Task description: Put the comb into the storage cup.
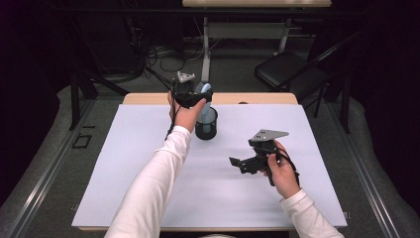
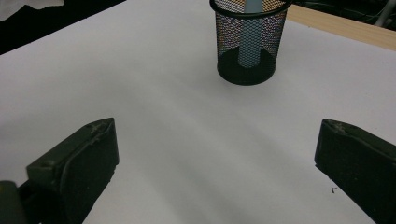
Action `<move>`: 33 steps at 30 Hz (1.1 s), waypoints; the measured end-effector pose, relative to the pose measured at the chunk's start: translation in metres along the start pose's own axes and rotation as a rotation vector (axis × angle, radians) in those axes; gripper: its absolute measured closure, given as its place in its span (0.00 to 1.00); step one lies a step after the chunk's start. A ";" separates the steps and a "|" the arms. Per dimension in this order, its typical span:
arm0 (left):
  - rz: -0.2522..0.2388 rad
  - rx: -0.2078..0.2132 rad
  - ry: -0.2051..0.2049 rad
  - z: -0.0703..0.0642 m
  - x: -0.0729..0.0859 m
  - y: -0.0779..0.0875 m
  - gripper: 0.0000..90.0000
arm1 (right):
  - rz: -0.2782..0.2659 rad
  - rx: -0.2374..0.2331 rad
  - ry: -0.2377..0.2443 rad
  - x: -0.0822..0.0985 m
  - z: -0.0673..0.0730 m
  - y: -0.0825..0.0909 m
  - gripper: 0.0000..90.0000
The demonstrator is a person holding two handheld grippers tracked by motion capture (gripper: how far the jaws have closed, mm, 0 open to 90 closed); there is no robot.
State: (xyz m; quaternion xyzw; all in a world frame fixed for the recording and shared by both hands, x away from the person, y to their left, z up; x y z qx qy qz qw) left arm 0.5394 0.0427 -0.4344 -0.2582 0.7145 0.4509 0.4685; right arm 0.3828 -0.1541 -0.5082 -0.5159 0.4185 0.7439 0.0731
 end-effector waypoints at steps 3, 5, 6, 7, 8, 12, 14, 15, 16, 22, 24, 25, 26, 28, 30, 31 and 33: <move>-0.004 -0.007 0.005 0.001 0.000 0.000 0.20 | -0.001 0.000 -0.002 0.000 0.000 0.000 0.00; -0.002 -0.005 0.010 0.001 0.000 0.001 0.19 | -0.001 0.001 -0.002 0.000 0.000 0.000 0.00; -0.001 -0.004 0.009 0.002 -0.001 0.001 0.19 | 0.000 0.001 -0.001 0.000 0.000 0.000 0.00; -0.004 -0.005 0.013 0.002 -0.001 0.001 0.18 | 0.000 0.000 -0.001 0.000 0.000 0.000 0.00; -0.009 -0.004 0.019 0.002 -0.001 0.001 0.18 | 0.000 0.000 0.000 0.000 0.000 0.000 0.00; -0.023 0.006 0.030 0.003 -0.003 0.002 0.17 | 0.001 0.001 0.001 0.000 0.000 0.000 0.00; -0.024 0.003 0.032 0.003 -0.003 0.003 0.17 | 0.001 0.001 0.001 0.000 0.000 0.000 0.00; -0.026 0.007 0.037 0.004 -0.004 0.003 0.17 | 0.001 0.001 0.000 0.000 0.000 0.000 0.00; -0.025 0.009 0.039 0.004 -0.004 0.003 0.17 | 0.001 0.001 -0.001 0.000 0.000 0.000 0.00; -0.034 0.005 0.057 0.006 -0.005 0.003 0.12 | 0.001 0.001 -0.001 0.000 0.000 -0.001 0.00; -0.040 0.009 0.070 0.007 -0.005 0.004 0.10 | 0.001 0.001 0.000 0.000 0.001 -0.001 0.00; -0.042 0.009 0.075 0.007 -0.006 0.004 0.10 | 0.002 0.001 -0.002 0.000 0.001 -0.001 0.00; -0.045 0.011 0.079 0.008 -0.006 0.005 0.09 | 0.002 0.002 -0.002 0.000 0.001 -0.001 0.00; -0.051 0.018 0.090 0.009 -0.007 0.005 0.08 | 0.002 0.001 -0.002 0.000 0.001 -0.001 0.00; -0.050 0.025 0.100 0.009 -0.007 0.005 0.07 | 0.002 0.002 -0.002 0.000 0.001 -0.001 0.00; -0.052 0.021 0.104 0.010 -0.007 0.006 0.07 | 0.002 0.001 -0.001 0.000 0.000 -0.001 0.00; -0.047 0.018 0.101 0.011 -0.007 0.006 0.06 | 0.002 0.003 -0.002 0.000 0.000 -0.001 0.00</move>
Point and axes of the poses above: each handheld gripper's, and its own axes: y roughly backward along the jaws, x roughly out of its underside, z roughly to its left, the point moved 5 cm from there along -y, roughly forward along the jaws, and after that the axes turned 1 degree about z, right-handed, at the moved point
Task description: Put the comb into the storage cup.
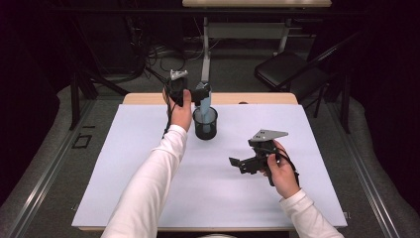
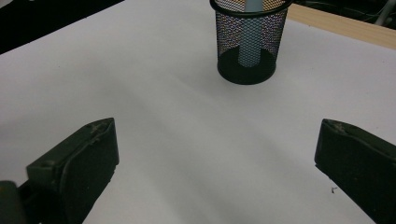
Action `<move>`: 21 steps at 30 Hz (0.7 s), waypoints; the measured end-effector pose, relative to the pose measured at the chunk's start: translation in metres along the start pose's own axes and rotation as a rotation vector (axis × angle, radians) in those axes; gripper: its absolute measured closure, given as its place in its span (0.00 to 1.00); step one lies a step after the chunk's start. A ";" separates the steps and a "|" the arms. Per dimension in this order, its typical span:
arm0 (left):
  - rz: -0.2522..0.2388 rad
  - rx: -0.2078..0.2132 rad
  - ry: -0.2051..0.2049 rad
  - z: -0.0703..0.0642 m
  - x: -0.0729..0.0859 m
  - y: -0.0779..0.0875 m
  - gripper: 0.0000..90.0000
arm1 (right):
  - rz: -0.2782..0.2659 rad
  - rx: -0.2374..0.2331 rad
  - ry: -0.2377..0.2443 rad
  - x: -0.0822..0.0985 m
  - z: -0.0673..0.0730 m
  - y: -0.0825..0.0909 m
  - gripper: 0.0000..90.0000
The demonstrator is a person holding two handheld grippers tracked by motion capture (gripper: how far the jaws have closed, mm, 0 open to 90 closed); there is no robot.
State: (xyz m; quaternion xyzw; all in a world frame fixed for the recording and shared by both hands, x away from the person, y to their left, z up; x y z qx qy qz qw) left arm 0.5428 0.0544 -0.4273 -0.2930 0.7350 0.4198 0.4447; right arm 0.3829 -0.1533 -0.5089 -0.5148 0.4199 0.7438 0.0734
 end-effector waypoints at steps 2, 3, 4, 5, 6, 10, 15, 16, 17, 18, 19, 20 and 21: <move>0.004 0.006 0.003 0.000 0.000 0.000 0.05 | -0.001 -0.001 0.000 0.000 0.000 0.000 0.00; 0.004 0.005 0.002 0.000 0.000 0.000 0.03 | -0.001 0.000 0.000 0.000 0.000 0.000 0.00; 0.008 0.006 -0.001 0.000 0.000 0.000 0.02 | -0.001 -0.001 0.000 0.000 0.000 0.000 0.00; 0.013 0.003 -0.008 0.001 0.001 0.000 0.01 | -0.001 0.000 -0.001 0.000 0.000 0.000 0.00; 0.016 0.002 -0.012 0.000 0.001 0.000 0.01 | -0.001 -0.001 0.000 0.000 0.000 0.000 0.00; 0.029 -0.003 -0.027 0.000 0.002 -0.001 0.01 | 0.000 -0.002 -0.001 0.000 0.000 0.000 0.00; 0.032 -0.008 -0.034 0.000 0.001 0.000 0.01 | 0.000 -0.002 -0.001 0.000 0.000 0.000 0.00; 0.032 -0.007 -0.033 0.000 0.001 0.000 0.01 | 0.000 -0.002 -0.001 0.000 0.000 0.000 0.00; 0.034 -0.008 -0.035 0.001 0.001 0.000 0.01 | 0.000 -0.001 -0.002 0.000 0.000 0.000 0.00; 0.034 -0.009 -0.036 0.001 0.001 0.000 0.01 | 0.000 -0.001 -0.002 0.000 0.000 0.000 0.00; 0.036 -0.008 -0.037 0.001 0.001 0.000 0.01 | 0.000 0.000 -0.002 0.000 0.000 0.000 0.00; 0.038 -0.007 -0.038 0.000 0.002 0.000 0.01 | 0.001 -0.001 -0.001 0.000 0.000 0.000 0.00; 0.039 -0.009 -0.039 0.000 0.002 0.000 0.01 | 0.000 -0.002 -0.002 0.000 0.000 0.000 0.00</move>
Point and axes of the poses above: each handheld gripper's, and its own axes: y roughly backward along the jaws, x roughly out of its underside, z roughly to its left, the point moved 5 cm from there along -y, roughly forward along the jaws, and after that the axes turned 1 degree about z, right-handed, at the moved point
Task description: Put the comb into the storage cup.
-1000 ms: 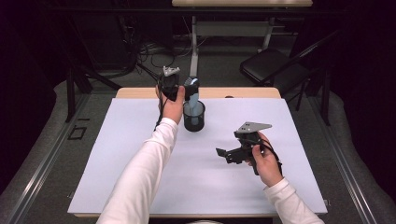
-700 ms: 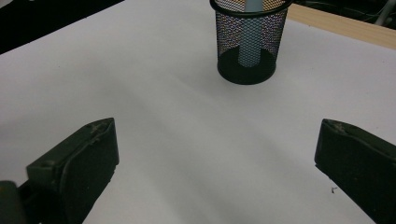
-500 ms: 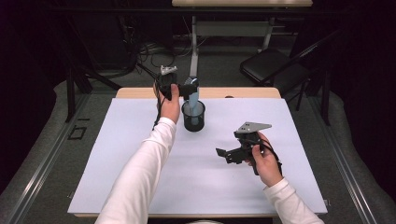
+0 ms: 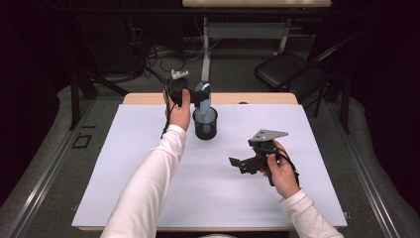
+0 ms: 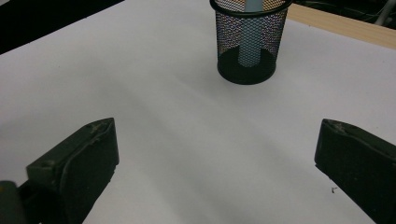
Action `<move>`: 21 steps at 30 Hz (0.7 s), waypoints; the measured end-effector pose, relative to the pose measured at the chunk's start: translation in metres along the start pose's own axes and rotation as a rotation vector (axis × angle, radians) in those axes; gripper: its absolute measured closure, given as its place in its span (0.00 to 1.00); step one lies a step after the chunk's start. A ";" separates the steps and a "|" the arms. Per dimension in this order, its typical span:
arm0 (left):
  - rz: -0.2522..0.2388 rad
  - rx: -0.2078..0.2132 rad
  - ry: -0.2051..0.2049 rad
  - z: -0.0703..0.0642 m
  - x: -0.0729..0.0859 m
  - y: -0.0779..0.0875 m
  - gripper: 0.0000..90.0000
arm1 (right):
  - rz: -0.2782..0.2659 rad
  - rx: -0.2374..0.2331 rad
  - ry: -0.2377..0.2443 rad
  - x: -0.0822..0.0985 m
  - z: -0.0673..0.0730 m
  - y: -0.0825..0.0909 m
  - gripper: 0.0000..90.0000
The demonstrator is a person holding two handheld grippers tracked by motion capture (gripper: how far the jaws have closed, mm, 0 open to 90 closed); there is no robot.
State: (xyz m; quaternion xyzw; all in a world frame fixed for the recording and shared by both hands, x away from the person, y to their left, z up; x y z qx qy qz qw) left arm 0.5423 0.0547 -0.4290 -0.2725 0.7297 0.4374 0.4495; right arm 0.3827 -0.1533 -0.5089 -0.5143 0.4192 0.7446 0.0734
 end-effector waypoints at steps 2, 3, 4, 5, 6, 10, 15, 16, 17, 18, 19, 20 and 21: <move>0.002 0.002 0.000 0.000 0.000 0.000 0.01 | 0.000 0.001 0.001 0.000 0.000 0.000 0.00; 0.003 0.004 0.001 0.000 0.000 0.000 0.01 | 0.000 0.001 0.001 0.000 0.000 0.000 0.00; 0.003 0.006 0.001 0.000 0.000 0.000 0.01 | 0.000 0.001 0.001 0.000 0.000 0.000 0.00; 0.005 0.006 0.000 0.000 0.000 0.000 0.01 | 0.000 0.001 0.001 0.000 0.000 0.000 0.00; 0.006 0.006 -0.001 0.000 0.000 0.000 0.01 | 0.000 0.001 0.003 0.000 0.000 0.000 0.00; 0.007 0.005 -0.004 -0.001 0.000 0.001 0.01 | 0.001 0.002 0.002 0.000 0.000 0.000 0.00; 0.009 0.003 -0.019 -0.001 -0.001 0.003 0.01 | 0.002 0.002 0.001 0.000 0.000 0.000 0.00; 0.010 0.002 -0.021 -0.001 -0.001 0.003 0.01 | 0.002 0.002 0.001 0.000 0.000 0.000 0.00; 0.010 0.002 -0.023 0.000 -0.001 0.004 0.01 | 0.002 0.003 0.001 0.000 0.000 0.000 0.00; 0.009 0.004 -0.024 0.000 -0.002 0.004 0.01 | 0.002 0.003 0.002 0.000 0.000 0.000 0.00; 0.009 0.006 -0.023 0.000 -0.002 0.005 0.01 | 0.003 0.004 0.002 0.001 0.000 0.000 0.00; 0.008 0.007 -0.024 0.000 -0.003 0.006 0.01 | 0.002 0.003 0.002 0.001 0.000 -0.001 0.00; 0.006 0.008 -0.025 0.000 -0.003 0.007 0.01 | 0.002 0.003 0.002 0.001 0.000 -0.001 0.00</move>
Point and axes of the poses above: each handheld gripper's, and its own axes: y roughly backward along the jaws, x roughly out of its underside, z roughly to its left, the point moved 5 cm from there along -y, roughly forward along the jaws, and after that the axes turned 1 degree about z, right-handed, at the moved point
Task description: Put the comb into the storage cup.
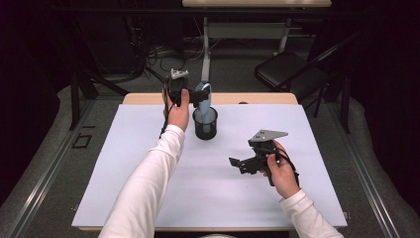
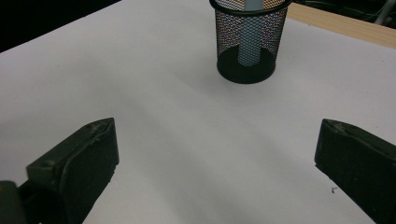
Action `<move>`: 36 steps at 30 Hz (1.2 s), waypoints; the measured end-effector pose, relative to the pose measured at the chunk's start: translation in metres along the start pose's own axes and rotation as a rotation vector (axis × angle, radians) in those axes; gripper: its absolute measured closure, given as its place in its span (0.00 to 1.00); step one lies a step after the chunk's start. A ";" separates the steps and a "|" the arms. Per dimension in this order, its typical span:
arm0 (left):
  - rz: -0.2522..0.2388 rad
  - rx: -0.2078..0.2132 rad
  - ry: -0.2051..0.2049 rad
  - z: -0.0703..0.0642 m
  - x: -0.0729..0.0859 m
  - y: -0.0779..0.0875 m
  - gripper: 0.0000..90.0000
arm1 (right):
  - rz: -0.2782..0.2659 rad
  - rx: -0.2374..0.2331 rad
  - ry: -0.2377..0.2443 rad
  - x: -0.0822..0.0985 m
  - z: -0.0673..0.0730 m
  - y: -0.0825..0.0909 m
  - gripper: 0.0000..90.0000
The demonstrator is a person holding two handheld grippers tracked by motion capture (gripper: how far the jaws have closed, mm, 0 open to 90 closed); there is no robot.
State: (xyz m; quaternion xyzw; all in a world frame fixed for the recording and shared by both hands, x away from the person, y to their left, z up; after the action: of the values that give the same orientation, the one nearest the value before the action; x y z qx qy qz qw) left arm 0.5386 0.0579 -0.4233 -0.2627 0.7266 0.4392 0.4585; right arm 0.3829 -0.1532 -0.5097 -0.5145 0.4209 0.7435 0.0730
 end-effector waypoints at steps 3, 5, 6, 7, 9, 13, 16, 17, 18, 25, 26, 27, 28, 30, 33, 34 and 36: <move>-0.004 0.003 -0.001 0.001 -0.002 0.003 0.01 | 0.000 0.001 0.001 0.000 0.000 0.000 0.00; -0.005 0.003 -0.001 0.001 -0.003 0.005 0.01 | 0.000 0.001 0.000 0.000 0.000 0.000 0.00; -0.004 0.005 -0.003 0.001 -0.004 0.007 0.01 | 0.000 0.002 0.001 0.000 0.000 0.000 0.00; -0.001 0.005 -0.005 0.002 -0.004 0.008 0.01 | 0.001 0.002 0.001 0.000 0.000 0.000 0.00; 0.000 0.007 -0.014 0.002 -0.006 0.010 0.01 | 0.001 0.001 -0.001 0.000 0.000 0.000 0.00; -0.004 0.012 -0.022 0.001 -0.008 0.015 0.01 | 0.001 0.002 0.000 0.000 0.000 0.000 0.00; 0.002 0.015 -0.037 0.001 -0.010 0.018 0.01 | 0.001 0.003 -0.001 0.000 0.000 0.000 0.00; 0.001 0.017 -0.040 0.000 -0.011 0.019 0.01 | 0.001 0.003 -0.002 0.000 0.000 0.000 0.00; 0.001 0.017 -0.040 0.000 -0.011 0.020 0.01 | 0.000 0.003 -0.002 0.000 0.000 0.000 0.00; 0.011 0.037 -0.067 -0.005 -0.014 0.027 0.01 | -0.001 0.003 -0.004 0.000 -0.001 0.000 0.00; 0.013 0.041 -0.072 -0.006 -0.014 0.028 0.01 | -0.001 0.004 -0.006 0.000 -0.001 0.000 0.00; 0.013 0.044 -0.075 -0.007 -0.014 0.029 0.01 | -0.002 0.004 -0.005 0.000 -0.001 0.000 0.00; 0.018 0.049 -0.079 -0.008 -0.014 0.029 0.01 | -0.002 0.003 -0.005 0.000 -0.001 0.000 0.00; 0.021 0.054 -0.085 -0.010 -0.014 0.031 0.01 | -0.002 0.004 -0.003 0.000 -0.001 0.000 0.00; 0.028 0.060 -0.094 -0.011 -0.014 0.033 0.01 | 0.000 0.004 -0.005 0.000 -0.001 0.000 0.00; 0.029 0.063 -0.095 -0.012 -0.014 0.033 0.01 | -0.001 0.002 -0.006 0.000 -0.001 0.000 0.00; 0.034 0.064 -0.101 -0.012 -0.014 0.035 0.01 | -0.001 0.003 -0.006 0.000 -0.001 0.000 0.00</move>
State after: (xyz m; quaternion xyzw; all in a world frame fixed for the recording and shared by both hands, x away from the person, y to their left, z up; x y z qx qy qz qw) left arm 0.5123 0.0632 -0.3947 -0.2128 0.7208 0.4360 0.4950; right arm 0.3832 -0.1539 -0.5098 -0.5124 0.4218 0.7442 0.0754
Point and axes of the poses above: each handheld gripper's, and its own axes: y roughly backward along the jaws, x roughly out of its underside, z roughly to its left, the point moved 5 cm from there along -y, roughly forward along the jaws, and after that the axes turned 1 degree about z, right-handed, at the moved point
